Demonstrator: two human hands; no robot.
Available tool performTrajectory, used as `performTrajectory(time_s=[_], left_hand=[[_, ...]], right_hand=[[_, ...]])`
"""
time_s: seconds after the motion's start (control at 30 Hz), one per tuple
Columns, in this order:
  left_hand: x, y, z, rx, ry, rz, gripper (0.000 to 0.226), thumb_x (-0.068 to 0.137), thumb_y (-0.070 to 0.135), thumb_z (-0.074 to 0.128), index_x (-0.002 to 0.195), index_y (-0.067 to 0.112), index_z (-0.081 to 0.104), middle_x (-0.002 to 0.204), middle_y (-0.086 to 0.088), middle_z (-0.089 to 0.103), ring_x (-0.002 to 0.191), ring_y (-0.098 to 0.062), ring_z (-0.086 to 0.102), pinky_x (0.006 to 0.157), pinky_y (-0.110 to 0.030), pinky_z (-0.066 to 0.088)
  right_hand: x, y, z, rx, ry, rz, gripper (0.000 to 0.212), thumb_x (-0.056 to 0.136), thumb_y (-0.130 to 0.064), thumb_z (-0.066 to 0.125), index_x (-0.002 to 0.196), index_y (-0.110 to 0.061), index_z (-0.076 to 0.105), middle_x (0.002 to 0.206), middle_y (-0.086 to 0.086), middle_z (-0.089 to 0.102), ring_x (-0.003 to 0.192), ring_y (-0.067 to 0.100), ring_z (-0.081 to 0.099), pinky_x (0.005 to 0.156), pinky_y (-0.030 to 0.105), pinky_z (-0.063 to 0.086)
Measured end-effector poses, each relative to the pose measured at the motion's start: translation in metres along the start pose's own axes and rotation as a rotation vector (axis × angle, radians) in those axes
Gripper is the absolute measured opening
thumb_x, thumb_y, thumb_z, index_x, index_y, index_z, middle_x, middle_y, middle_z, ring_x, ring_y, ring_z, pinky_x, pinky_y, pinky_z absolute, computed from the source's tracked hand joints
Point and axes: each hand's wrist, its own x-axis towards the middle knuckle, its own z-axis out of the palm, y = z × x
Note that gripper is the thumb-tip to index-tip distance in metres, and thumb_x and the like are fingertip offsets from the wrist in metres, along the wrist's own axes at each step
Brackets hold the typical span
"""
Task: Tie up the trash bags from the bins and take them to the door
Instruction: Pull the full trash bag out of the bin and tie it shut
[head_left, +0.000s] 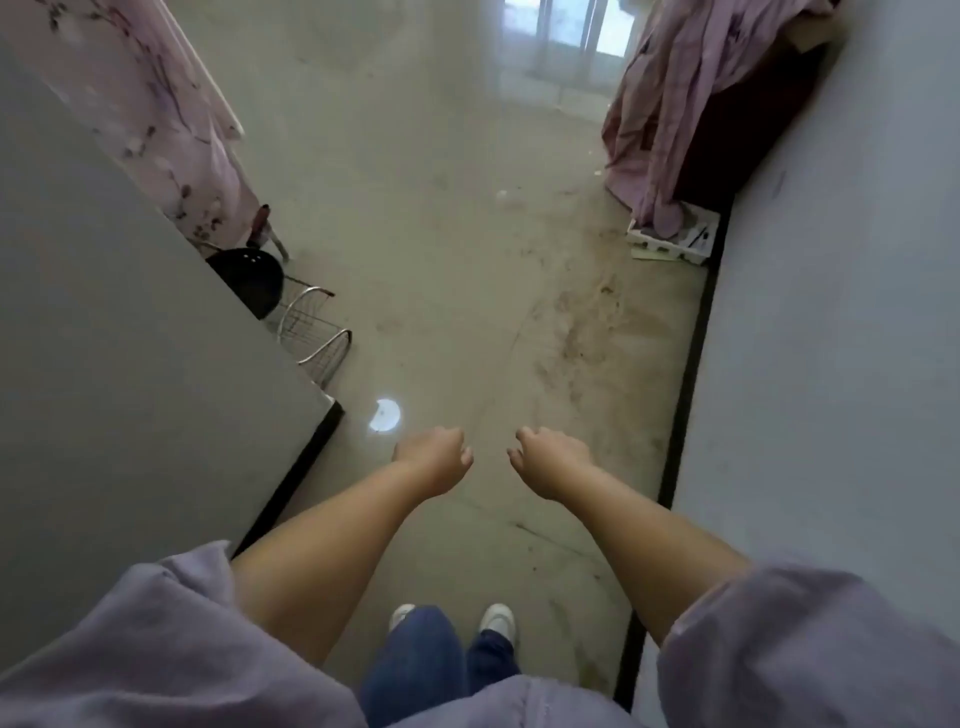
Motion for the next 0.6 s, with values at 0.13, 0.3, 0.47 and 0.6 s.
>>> performTrajectory(time_s=[0.13, 0.3, 0.47, 0.6], left_hand=[[0.013, 0.012, 0.002, 0.028, -0.028, -0.017, 0.037, 0.096, 0.037, 0.035, 0.112, 0.011, 0.055, 0.117, -0.014, 0.061, 0.106, -0.033, 0.057, 0.09, -0.04, 0.048], [0.051, 0.02, -0.005, -0.062, -0.081, -0.034, 0.037, 0.096, 0.036, 0.036, 0.113, 0.009, 0.055, 0.114, -0.014, 0.063, 0.101, -0.031, 0.059, 0.089, -0.04, 0.049], [0.115, 0.023, -0.054, -0.059, -0.089, -0.033, 0.038, 0.095, 0.038, 0.034, 0.11, 0.011, 0.057, 0.116, -0.014, 0.061, 0.105, -0.033, 0.058, 0.091, -0.039, 0.046], [0.172, 0.022, -0.113, -0.035, -0.06, -0.016, 0.037, 0.095, 0.037, 0.033, 0.108, 0.011, 0.056, 0.119, -0.015, 0.06, 0.108, -0.035, 0.057, 0.09, -0.037, 0.045]], right_hand=[[0.009, 0.015, 0.001, -0.021, -0.073, 0.03, 0.042, 0.1, -0.04, 0.027, 0.126, -0.012, 0.046, 0.125, 0.012, 0.057, 0.111, 0.031, 0.057, 0.08, 0.037, 0.044], [0.042, 0.034, -0.019, -0.096, -0.166, 0.053, 0.044, 0.101, -0.037, 0.024, 0.12, -0.01, 0.054, 0.121, 0.012, 0.06, 0.107, 0.03, 0.058, 0.077, 0.033, 0.042], [0.105, 0.046, -0.066, -0.101, -0.161, 0.083, 0.047, 0.101, -0.037, 0.023, 0.115, -0.01, 0.058, 0.122, 0.013, 0.06, 0.108, 0.031, 0.058, 0.079, 0.033, 0.041], [0.158, 0.049, -0.117, -0.091, -0.146, 0.109, 0.046, 0.101, -0.037, 0.023, 0.114, -0.01, 0.057, 0.123, 0.013, 0.058, 0.108, 0.031, 0.058, 0.075, 0.032, 0.039]])
